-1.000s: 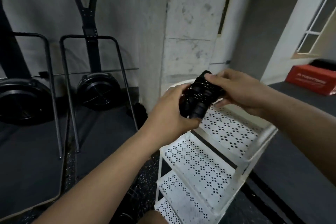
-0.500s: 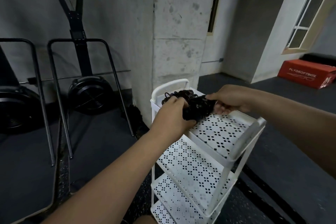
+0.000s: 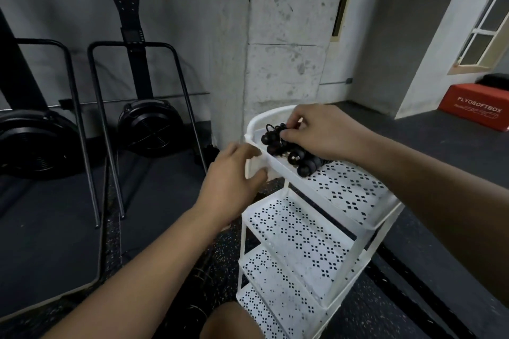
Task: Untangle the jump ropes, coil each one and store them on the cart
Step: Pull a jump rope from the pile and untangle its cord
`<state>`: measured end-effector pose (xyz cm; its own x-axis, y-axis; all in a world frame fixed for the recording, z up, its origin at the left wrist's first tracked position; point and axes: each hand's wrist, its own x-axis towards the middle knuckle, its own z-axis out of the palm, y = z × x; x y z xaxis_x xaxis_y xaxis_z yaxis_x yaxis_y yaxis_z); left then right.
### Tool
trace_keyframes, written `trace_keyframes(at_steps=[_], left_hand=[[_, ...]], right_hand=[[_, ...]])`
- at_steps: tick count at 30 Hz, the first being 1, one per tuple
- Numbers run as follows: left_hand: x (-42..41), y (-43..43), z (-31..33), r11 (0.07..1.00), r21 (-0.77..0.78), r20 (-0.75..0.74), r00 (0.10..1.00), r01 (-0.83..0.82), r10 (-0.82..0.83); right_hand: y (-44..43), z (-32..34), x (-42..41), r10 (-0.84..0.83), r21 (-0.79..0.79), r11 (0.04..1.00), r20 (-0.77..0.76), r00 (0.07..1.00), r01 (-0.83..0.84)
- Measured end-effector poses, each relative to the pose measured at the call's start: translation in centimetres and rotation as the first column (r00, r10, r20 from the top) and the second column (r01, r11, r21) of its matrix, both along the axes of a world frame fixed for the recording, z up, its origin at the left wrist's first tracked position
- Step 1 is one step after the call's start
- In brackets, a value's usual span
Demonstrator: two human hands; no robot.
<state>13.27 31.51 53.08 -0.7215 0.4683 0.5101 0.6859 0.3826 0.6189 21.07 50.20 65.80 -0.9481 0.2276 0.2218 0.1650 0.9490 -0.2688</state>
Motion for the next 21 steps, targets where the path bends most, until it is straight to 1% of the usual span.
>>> trace_keyframes(at_steps=[2,5,9,12,15,18,21], left_hand=[[-0.6,-2.0,-0.8,1.000,-0.005,0.066,0.998,-0.019,0.019],[-1.5,-5.3,-2.5,0.998,0.015,0.170,0.984,-0.062,0.059],[-2.3,-9.2,-6.1,0.995,-0.025,0.263,0.959,-0.101,0.104],[-3.2,-11.5,-10.0,0.989,-0.039,0.336,0.931,-0.141,0.146],[-4.2,-13.4,-14.6,0.977,-0.089,0.430,0.878,-0.192,0.212],[-5.6,-14.8,-19.6,0.963,-0.166,0.481,0.835,-0.213,0.268],[-7.2,-15.9,-25.1,0.949,-0.247,0.541,0.784,-0.199,0.305]], right_hand=[[-3.1,-0.6,-0.6,0.067,-0.026,0.997,0.019,0.998,-0.066],[-7.2,-2.8,-1.8,0.121,-0.106,0.988,0.028,0.992,-0.117],[-11.5,-7.8,-3.7,0.149,-0.205,0.968,0.003,0.989,-0.145],[-13.7,-13.0,-5.3,0.163,-0.293,0.944,0.007,0.987,-0.154],[-14.9,-19.1,-7.0,0.148,-0.415,0.904,0.071,0.986,-0.106],[-15.3,-25.3,-8.6,0.137,-0.474,0.880,0.167,0.976,-0.043],[-15.1,-31.4,-10.1,0.183,-0.535,0.845,0.274,0.944,-0.008]])
